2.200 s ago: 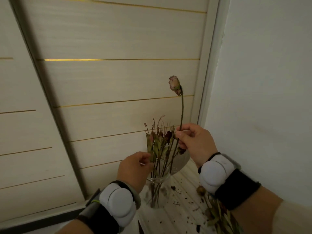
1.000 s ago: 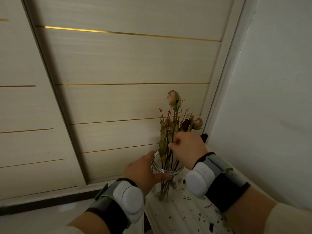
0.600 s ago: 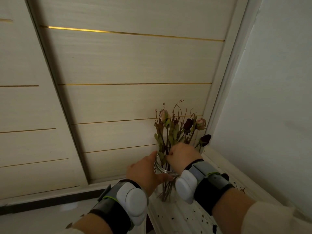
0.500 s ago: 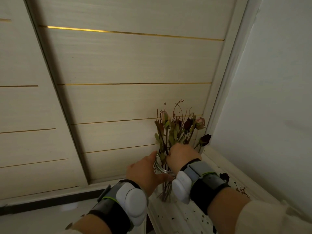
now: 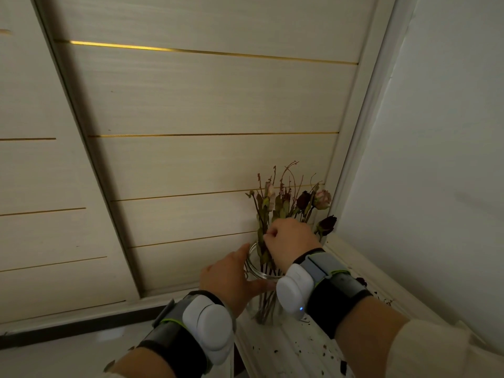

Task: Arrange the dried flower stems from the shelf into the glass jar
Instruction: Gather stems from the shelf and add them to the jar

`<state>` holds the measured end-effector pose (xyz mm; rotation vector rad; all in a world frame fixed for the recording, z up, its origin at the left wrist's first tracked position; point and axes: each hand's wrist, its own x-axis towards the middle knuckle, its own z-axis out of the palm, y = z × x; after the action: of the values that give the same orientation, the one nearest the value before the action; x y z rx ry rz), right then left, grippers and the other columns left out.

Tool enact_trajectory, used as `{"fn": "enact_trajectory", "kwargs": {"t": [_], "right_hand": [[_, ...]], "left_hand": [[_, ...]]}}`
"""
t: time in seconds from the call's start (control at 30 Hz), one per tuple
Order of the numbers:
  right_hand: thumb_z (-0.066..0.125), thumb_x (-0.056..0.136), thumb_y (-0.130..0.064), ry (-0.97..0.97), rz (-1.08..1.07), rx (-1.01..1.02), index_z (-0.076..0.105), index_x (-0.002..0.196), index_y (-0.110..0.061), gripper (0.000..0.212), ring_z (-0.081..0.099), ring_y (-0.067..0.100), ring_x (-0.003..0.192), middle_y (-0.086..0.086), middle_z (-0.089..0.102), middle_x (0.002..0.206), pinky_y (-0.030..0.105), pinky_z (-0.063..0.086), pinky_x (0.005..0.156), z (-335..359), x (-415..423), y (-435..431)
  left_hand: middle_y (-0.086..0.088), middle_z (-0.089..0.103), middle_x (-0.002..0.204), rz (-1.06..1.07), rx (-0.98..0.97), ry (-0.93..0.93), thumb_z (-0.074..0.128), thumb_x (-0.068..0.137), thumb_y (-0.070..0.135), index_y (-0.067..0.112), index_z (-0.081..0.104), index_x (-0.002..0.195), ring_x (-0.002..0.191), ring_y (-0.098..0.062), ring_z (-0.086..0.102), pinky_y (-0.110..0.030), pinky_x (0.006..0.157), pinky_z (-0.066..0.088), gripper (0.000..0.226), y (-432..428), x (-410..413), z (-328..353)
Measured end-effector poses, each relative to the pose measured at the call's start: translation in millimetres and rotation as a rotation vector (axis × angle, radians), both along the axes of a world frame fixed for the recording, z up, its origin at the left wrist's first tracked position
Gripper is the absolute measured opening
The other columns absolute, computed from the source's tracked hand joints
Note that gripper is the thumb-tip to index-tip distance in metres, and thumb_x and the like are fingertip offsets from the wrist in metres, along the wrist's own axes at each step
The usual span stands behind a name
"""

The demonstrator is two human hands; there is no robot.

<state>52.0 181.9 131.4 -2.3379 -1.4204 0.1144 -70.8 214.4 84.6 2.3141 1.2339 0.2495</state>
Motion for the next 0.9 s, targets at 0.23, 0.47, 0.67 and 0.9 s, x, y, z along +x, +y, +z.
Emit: {"fn": "enact_trajectory", "kwargs": {"t": [0.23, 0.47, 0.67, 0.9], "right_hand": [[0.045, 0.091, -0.021, 0.037, -0.041, -0.040, 0.064, 0.097, -0.010, 0.023, 0.062, 0.025, 0.094, 0.009, 0.066, 0.102, 0.027, 0.044, 0.069, -12, -3, -2], [0.046, 0.095, -0.027, -0.052, -0.010, -0.005, 0.065, 0.102, -0.009, 0.027, 0.063, 0.024, 0.098, 0.009, 0.067, 0.107, 0.027, 0.047, 0.074, -11, -2, -8], [0.045, 0.096, -0.027, -0.051, 0.046, 0.014, 0.065, 0.106, -0.007, 0.030, 0.061, 0.025, 0.103, 0.010, 0.065, 0.111, 0.030, 0.048, 0.081, -5, -2, -23], [0.045, 0.096, -0.031, -0.009, 0.072, 0.007, 0.064, 0.101, -0.009, 0.030, 0.061, 0.025, 0.101, 0.008, 0.066, 0.107, 0.030, 0.046, 0.083, 3, 4, -34]], "left_hand": [[0.008, 0.044, 0.144, 0.012, 0.008, 0.008, 0.060, 0.074, 0.062, 0.035, 0.018, 0.147, 0.129, -0.017, 0.046, -0.039, 0.108, 0.038, 0.088, -1, 0, -1], [0.008, 0.048, 0.140, 0.021, 0.015, 0.027, 0.061, 0.071, 0.065, 0.036, 0.021, 0.146, 0.125, -0.017, 0.050, -0.038, 0.104, 0.042, 0.089, -5, 3, 3], [0.003, 0.042, 0.146, 0.020, -0.021, 0.055, 0.063, 0.071, 0.065, 0.027, 0.017, 0.148, 0.129, -0.018, 0.046, -0.033, 0.106, 0.041, 0.097, -9, 5, 11], [-0.003, 0.035, 0.149, 0.032, -0.083, 0.105, 0.068, 0.075, 0.053, 0.018, 0.013, 0.149, 0.134, -0.020, 0.039, -0.030, 0.107, 0.036, 0.099, -15, 13, 25]]}}
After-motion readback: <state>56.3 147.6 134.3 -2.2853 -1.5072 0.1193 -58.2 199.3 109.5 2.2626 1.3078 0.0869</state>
